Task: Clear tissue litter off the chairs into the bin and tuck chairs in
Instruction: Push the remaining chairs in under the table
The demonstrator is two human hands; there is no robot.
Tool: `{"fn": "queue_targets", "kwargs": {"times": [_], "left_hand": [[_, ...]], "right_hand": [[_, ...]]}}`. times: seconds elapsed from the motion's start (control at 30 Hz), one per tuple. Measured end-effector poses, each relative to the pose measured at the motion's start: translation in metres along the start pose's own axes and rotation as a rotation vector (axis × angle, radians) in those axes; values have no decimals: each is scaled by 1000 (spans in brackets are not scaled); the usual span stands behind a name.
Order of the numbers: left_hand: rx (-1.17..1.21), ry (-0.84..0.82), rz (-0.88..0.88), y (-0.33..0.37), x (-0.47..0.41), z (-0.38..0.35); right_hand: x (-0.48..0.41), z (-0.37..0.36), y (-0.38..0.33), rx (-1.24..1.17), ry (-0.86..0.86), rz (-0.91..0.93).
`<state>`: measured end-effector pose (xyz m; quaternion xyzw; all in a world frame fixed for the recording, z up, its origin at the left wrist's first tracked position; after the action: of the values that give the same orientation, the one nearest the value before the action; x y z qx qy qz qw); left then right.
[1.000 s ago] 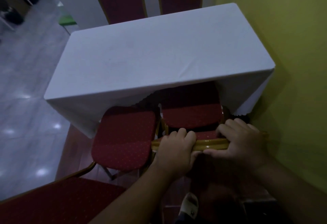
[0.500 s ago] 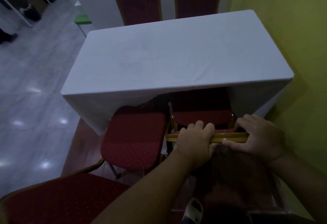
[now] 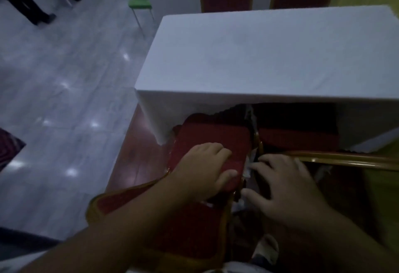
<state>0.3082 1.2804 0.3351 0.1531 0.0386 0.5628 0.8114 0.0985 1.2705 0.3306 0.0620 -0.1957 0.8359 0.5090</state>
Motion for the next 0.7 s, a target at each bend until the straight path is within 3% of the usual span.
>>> {"fn": "queue_targets", "kwargs": {"times": [0.17,0.33,0.53,0.7], "left_hand": [[85,-212,42,-106,112,11],[234,-373,-62,-168,204,2],[215,-150,-308,-178,224,-11],[191,1,-303,-173,226,-15]], "right_hand": [[-2,-51,-146,-253,-232,140],[1,-80,-198,-269,-497,172],[-4,-83,-232,-218,-586,171],[-15,-83,-251,51,-621,327]]}}
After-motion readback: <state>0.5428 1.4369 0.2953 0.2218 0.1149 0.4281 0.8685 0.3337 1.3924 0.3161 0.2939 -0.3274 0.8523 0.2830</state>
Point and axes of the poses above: each hand's wrist, its own x-axis away from the middle knuckle, its own z-axis out of the back of the hand, y = z × x, the point moved 2 cm from there along -x, towards the middle knuckle, and after that the axes turned 1 degree about -z, right-handed, at the moved point
